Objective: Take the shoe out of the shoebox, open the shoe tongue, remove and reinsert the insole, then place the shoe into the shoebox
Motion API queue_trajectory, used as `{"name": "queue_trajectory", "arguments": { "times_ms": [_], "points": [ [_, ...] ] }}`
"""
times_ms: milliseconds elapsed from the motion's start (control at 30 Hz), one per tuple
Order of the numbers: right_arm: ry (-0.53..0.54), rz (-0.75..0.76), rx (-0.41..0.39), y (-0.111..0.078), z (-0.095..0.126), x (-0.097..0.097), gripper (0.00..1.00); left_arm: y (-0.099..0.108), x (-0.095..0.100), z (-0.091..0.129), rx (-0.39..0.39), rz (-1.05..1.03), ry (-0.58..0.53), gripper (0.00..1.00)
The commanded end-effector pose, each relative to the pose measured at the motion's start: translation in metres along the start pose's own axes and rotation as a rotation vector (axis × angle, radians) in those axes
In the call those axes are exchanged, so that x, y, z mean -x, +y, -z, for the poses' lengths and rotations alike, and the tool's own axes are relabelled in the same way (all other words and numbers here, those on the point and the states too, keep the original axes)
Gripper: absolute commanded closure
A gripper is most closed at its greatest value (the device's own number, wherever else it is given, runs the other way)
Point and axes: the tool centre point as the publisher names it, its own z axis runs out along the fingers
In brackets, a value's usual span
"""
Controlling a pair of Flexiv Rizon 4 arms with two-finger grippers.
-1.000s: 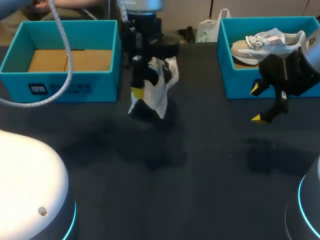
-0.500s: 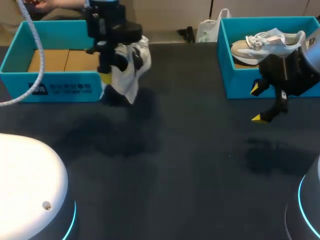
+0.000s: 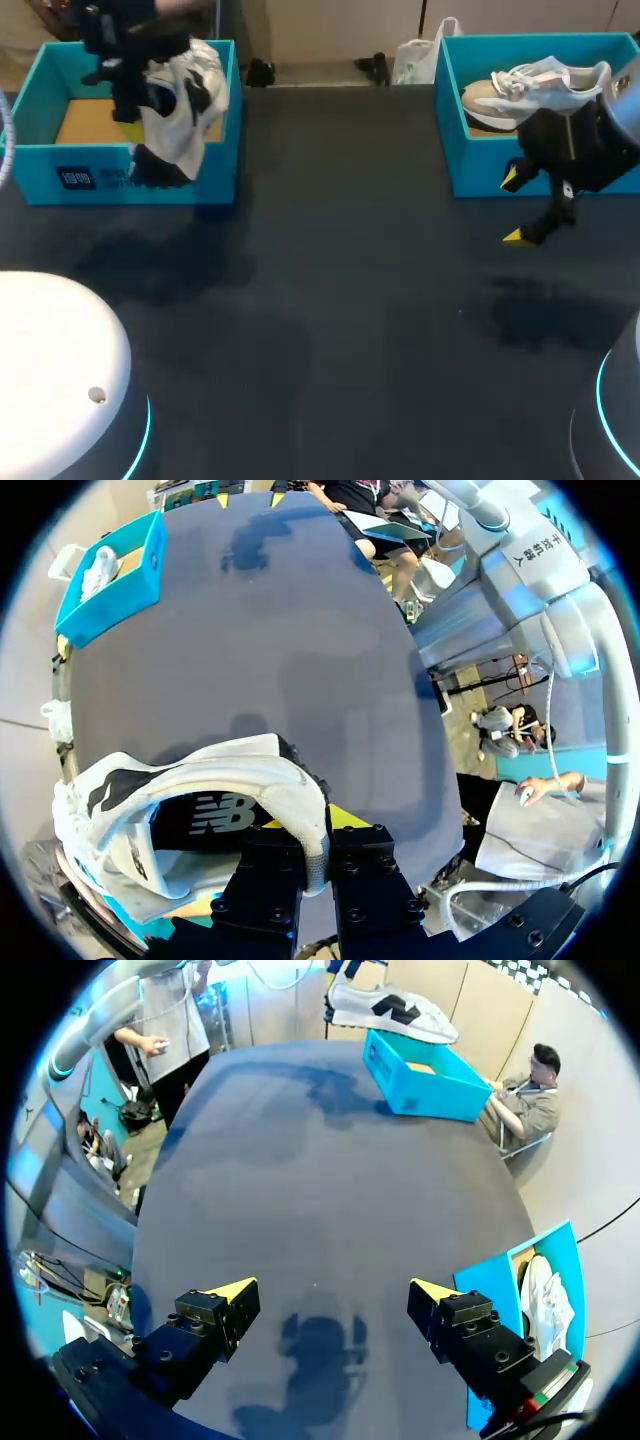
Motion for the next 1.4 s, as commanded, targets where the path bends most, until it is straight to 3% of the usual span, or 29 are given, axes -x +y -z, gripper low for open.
{"name": "queue_trajectory", "arguments": {
  "times_ms": [33,467,933,1400],
  "points": [
    [-0.001,-0.001,-0.003,0.000,0.000,0.000,0.00,0.048,-0.002,0.007,-0.046,0.007,-0.010,1.00],
    [-0.001,-0.001,-0.003,0.000,0.000,0.000,0.00,0.142,-0.001,0.015,-0.025,0.051,0.010,1.00],
    [-0.001,-0.001,-0.003,0.000,0.000,0.000,0.00,0.224,0.010,0.025,0.010,0.055,0.002,1.00],
    [-0.001,-0.001,-0.003,0.000,0.000,0.000,0.00,0.267,0.050,0.038,0.068,0.073,-0.070,1.00]
  ]
}}
